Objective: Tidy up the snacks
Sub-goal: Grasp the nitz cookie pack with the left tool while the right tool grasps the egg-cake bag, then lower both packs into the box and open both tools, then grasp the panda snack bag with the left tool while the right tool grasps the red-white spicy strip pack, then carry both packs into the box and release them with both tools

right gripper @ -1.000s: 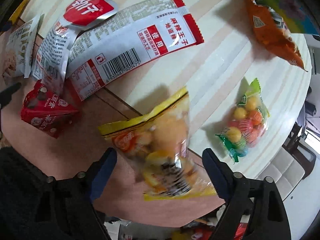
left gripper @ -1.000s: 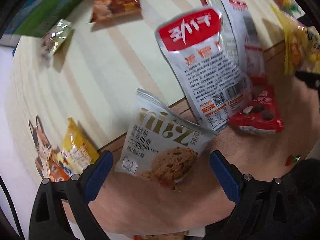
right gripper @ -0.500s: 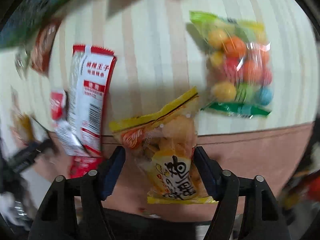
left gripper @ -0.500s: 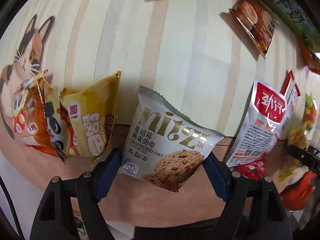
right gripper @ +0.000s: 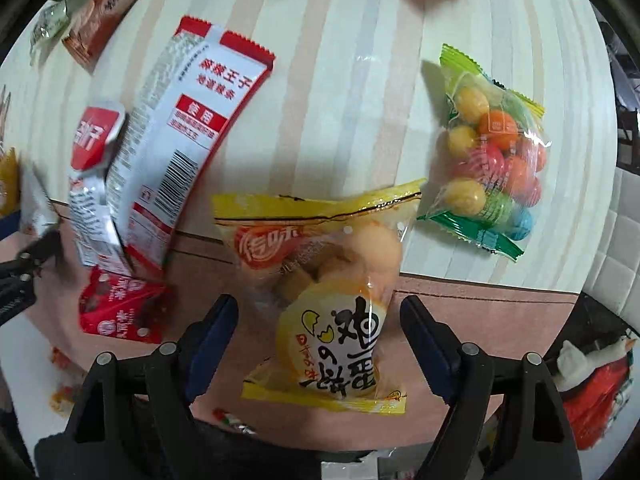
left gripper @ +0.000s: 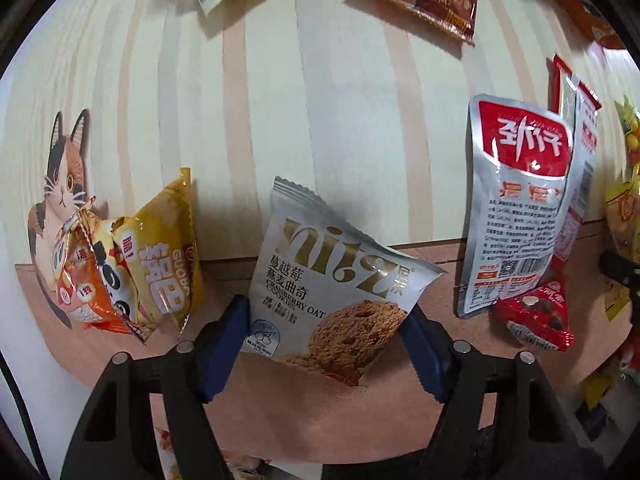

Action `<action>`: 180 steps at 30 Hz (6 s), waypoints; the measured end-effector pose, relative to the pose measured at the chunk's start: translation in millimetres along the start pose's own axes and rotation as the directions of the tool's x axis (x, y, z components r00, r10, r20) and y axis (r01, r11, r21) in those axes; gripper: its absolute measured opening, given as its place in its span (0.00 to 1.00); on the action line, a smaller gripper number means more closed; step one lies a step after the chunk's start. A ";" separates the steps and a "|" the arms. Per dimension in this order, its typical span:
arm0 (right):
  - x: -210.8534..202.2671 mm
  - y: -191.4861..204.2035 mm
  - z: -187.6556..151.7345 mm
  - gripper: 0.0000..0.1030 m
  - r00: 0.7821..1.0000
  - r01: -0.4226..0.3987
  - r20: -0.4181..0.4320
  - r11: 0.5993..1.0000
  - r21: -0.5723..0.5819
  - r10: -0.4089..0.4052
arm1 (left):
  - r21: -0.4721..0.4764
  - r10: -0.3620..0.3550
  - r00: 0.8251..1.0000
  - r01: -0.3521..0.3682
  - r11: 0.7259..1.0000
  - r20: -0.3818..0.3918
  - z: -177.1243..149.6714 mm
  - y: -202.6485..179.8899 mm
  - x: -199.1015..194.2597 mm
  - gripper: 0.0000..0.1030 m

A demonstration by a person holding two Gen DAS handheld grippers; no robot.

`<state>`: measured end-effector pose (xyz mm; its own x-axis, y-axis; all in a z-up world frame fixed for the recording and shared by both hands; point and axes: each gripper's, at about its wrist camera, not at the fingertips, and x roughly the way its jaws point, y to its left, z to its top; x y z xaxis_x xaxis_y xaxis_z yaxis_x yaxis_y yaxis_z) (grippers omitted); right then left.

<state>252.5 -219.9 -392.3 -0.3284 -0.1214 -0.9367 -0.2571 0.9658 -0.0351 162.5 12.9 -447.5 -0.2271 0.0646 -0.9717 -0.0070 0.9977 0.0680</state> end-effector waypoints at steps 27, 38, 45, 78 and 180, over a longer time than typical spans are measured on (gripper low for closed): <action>-212.2 -63.6 -48.0 0.41 0.861 -0.425 0.356 0.897 0.117 0.362 | -0.083 -0.230 0.929 0.264 0.961 0.289 -10.8 30.0 -201.3 0.70; -272.5 -65.0 62.1 0.41 0.831 -0.394 0.489 0.902 0.179 0.266 | -0.144 -0.145 0.933 0.202 0.969 0.330 151.1 58.4 -231.5 0.70; -253.2 -81.6 154.1 0.41 0.864 -0.347 0.463 0.902 0.256 0.200 | -0.172 -0.067 0.963 0.114 0.978 0.260 239.5 84.0 -217.7 0.70; -198.3 -21.2 247.6 0.92 0.901 -0.196 0.424 0.956 0.218 0.088 | -0.087 -0.118 0.961 0.144 0.986 0.252 284.8 76.1 -212.8 0.87; -199.6 41.4 171.2 0.48 0.822 -0.390 0.463 0.921 0.030 0.333 | -0.163 -0.376 0.919 0.392 0.905 0.118 220.0 80.2 -205.5 0.54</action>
<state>463.0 -116.5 -266.4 0.0651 0.3276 -0.9426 -0.0814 0.9432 0.3221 422.9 84.5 -292.0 -0.0917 -0.3134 -0.9452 -0.2544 0.9251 -0.2821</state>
